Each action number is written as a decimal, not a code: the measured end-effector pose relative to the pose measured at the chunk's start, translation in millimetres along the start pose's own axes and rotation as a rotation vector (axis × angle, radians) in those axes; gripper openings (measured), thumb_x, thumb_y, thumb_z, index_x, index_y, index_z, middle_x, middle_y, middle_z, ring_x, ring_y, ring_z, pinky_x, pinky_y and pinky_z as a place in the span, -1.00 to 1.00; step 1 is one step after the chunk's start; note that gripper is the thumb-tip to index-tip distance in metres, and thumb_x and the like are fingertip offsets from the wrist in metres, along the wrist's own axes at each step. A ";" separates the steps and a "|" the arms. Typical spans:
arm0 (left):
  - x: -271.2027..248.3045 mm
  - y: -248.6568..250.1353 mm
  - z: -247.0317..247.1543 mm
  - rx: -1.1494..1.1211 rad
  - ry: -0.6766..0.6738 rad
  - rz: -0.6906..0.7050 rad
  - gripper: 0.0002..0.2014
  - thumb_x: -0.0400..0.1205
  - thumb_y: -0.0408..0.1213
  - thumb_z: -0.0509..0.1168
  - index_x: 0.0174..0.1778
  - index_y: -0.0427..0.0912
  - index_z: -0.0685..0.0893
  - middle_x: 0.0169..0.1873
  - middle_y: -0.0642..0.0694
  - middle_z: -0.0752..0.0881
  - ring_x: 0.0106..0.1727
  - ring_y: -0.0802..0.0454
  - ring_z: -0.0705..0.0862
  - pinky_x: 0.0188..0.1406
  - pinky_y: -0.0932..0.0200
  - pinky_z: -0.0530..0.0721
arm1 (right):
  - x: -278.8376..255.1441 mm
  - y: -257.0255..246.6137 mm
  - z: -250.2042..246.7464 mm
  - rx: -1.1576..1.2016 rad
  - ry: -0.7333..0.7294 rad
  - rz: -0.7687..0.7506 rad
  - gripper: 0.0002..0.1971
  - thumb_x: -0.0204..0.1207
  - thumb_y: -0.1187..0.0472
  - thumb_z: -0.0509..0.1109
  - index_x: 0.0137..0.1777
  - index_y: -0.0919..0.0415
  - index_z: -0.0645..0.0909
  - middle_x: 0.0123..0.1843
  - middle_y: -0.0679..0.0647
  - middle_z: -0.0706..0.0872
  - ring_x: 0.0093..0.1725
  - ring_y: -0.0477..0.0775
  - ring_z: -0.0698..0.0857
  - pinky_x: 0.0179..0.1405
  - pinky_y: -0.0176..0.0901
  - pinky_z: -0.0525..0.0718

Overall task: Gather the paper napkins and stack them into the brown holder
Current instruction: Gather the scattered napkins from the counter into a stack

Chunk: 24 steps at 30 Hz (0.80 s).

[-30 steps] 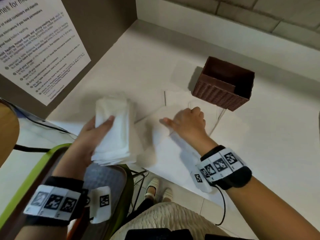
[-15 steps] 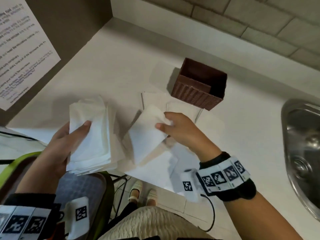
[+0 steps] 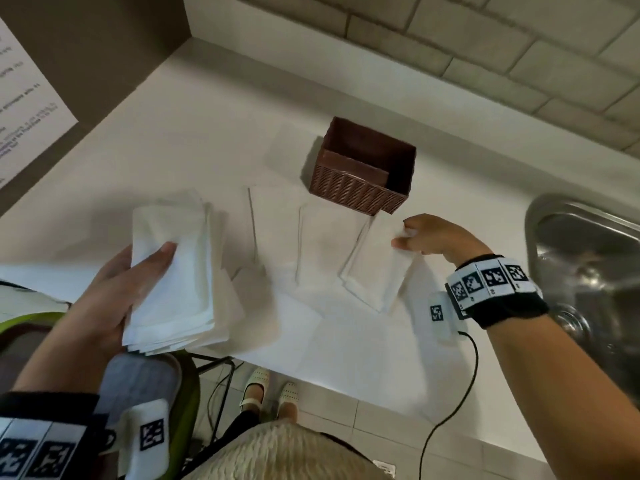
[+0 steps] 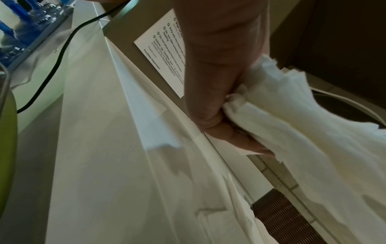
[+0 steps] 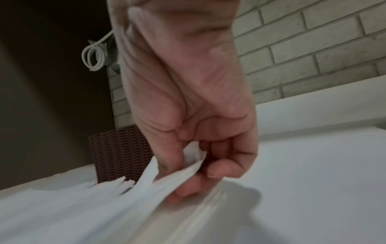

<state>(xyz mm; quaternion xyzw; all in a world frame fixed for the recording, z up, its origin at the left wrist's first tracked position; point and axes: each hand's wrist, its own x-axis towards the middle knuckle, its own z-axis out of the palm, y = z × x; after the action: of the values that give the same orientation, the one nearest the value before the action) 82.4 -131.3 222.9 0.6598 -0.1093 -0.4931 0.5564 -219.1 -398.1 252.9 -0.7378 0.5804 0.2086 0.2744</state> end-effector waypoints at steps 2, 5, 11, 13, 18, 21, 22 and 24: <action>-1.9 -2.2 -4.2 -0.009 0.032 0.002 -0.71 0.66 -0.05 0.33 0.21 -0.11 0.73 -0.11 -0.08 0.89 -0.13 -0.05 0.88 -0.34 0.10 0.84 | 3.0 1.2 4.1 -0.033 0.033 0.003 -0.56 0.60 0.01 0.38 0.29 0.36 0.54 0.32 0.27 0.58 0.19 0.17 0.55 0.10 -0.10 0.49; -4.1 -4.2 -10.1 -0.006 0.071 0.009 -0.72 0.67 -0.08 0.33 0.18 -0.15 0.74 -0.07 -0.12 0.89 -0.14 -0.03 0.88 -0.13 -0.01 0.84 | 4.9 7.2 8.3 0.047 0.145 -0.004 -0.49 0.56 0.00 0.43 0.38 0.33 0.52 0.40 0.25 0.60 0.32 0.24 0.58 0.08 -0.10 0.48; 0.0 -4.9 -19.4 -0.058 0.113 -0.026 -0.59 0.68 -0.03 0.28 0.38 -0.16 0.66 -0.22 -0.05 0.89 -0.13 -0.08 0.86 -0.06 -0.06 0.79 | 7.8 12.6 7.3 0.179 0.124 0.001 -0.63 0.63 0.07 0.35 0.28 0.34 0.56 0.28 0.28 0.65 0.08 0.23 0.64 0.11 0.05 0.58; -2.0 -3.1 -15.8 -0.048 0.118 -0.018 -0.64 0.69 -0.07 0.29 0.32 -0.17 0.69 -0.12 -0.12 0.87 -0.11 -0.11 0.85 -0.01 -0.10 0.79 | 9.1 12.7 10.2 0.216 0.122 0.014 -0.60 0.61 0.05 0.37 0.34 0.29 0.53 0.37 0.24 0.62 0.06 0.18 0.63 0.04 -0.03 0.57; -8.1 -1.0 -6.0 -0.029 0.120 -0.021 -0.75 0.69 -0.10 0.30 0.17 -0.14 0.73 -0.19 -0.09 0.88 -0.15 -0.08 0.85 -0.35 0.12 0.83 | 14.4 12.4 25.4 0.031 0.177 0.057 -0.10 0.22 -0.19 0.63 0.52 0.05 0.35 0.49 0.19 0.36 0.50 0.28 0.37 0.38 0.12 0.44; -10.9 1.3 -3.8 -0.043 0.122 -0.031 -0.66 0.68 -0.09 0.32 0.32 -0.15 0.69 0.03 -0.19 0.82 0.04 -0.19 0.79 -0.17 0.04 0.79 | 19.5 6.5 26.1 -0.095 0.185 0.043 -0.16 0.16 -0.25 0.63 0.40 0.14 0.53 0.43 0.22 0.43 0.47 0.29 0.40 0.38 0.09 0.44; -12.0 2.5 -4.0 -0.045 0.122 -0.027 -0.65 0.68 -0.08 0.31 0.34 -0.14 0.68 0.04 -0.19 0.81 0.04 -0.17 0.78 -0.20 0.06 0.77 | 20.8 6.3 24.2 -0.019 0.169 0.012 -0.24 0.16 -0.19 0.67 0.32 0.18 0.61 0.37 0.20 0.54 0.40 0.27 0.50 0.29 0.02 0.50; -14.0 5.7 -4.4 -0.053 0.129 -0.016 -0.62 0.69 -0.08 0.30 0.39 -0.16 0.65 0.09 -0.20 0.79 0.00 -0.12 0.77 -0.27 0.09 0.79 | 21.5 10.1 21.8 0.186 0.155 -0.049 -0.40 0.18 0.01 0.72 0.19 0.24 0.67 0.19 0.14 0.72 0.21 0.21 0.68 0.08 -0.10 0.57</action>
<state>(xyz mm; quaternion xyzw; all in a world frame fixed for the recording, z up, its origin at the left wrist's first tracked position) 81.2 -120.9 234.6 0.6761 -0.0546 -0.4566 0.5758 -223.5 -401.7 221.2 -0.7370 0.5985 0.0892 0.3011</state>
